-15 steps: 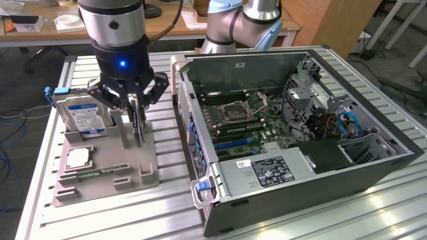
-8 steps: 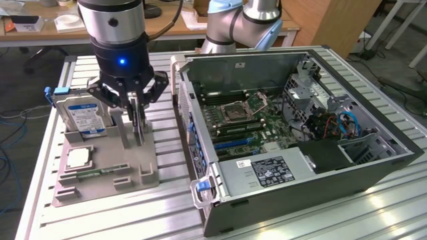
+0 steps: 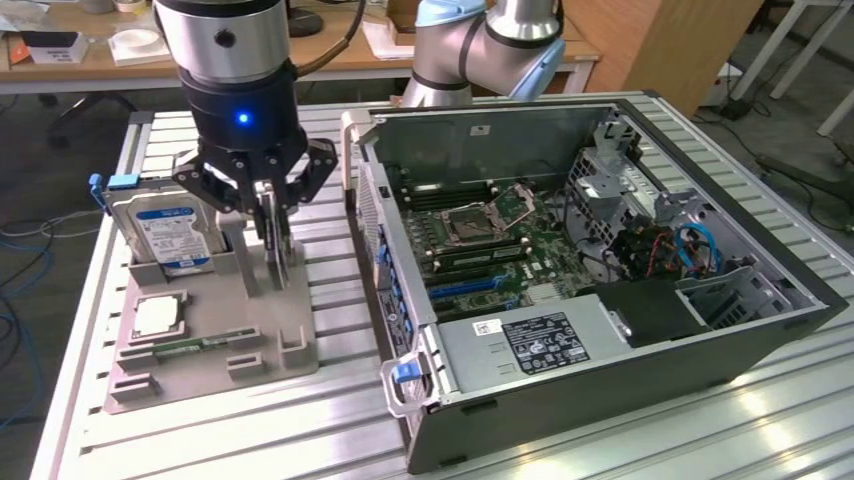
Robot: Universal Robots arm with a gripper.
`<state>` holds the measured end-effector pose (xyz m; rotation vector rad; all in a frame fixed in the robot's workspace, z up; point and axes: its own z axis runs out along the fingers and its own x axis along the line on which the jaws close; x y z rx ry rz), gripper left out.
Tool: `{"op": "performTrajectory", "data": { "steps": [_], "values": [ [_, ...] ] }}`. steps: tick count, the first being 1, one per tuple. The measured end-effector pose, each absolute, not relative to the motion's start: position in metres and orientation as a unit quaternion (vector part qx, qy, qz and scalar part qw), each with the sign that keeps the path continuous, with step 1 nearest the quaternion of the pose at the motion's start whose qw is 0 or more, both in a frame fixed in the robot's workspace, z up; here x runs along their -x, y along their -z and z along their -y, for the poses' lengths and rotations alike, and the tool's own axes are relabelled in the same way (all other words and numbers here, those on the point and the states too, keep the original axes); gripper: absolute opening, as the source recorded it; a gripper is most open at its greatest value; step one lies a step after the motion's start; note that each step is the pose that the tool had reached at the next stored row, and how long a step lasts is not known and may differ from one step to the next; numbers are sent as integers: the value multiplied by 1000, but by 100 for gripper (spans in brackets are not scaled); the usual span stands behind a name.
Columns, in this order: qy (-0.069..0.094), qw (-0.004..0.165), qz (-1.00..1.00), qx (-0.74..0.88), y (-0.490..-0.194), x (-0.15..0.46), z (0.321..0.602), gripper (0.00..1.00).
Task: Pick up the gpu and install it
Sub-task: 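Pick up the gpu and move the gpu toward the slot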
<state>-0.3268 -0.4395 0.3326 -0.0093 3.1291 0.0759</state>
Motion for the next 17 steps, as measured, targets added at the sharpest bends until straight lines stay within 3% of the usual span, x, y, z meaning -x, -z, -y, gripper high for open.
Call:
{"op": "performTrajectory", "data": {
  "steps": [17],
  "values": [
    [-24,6,-1000,3,-341,327,440,27]
  ]
}}
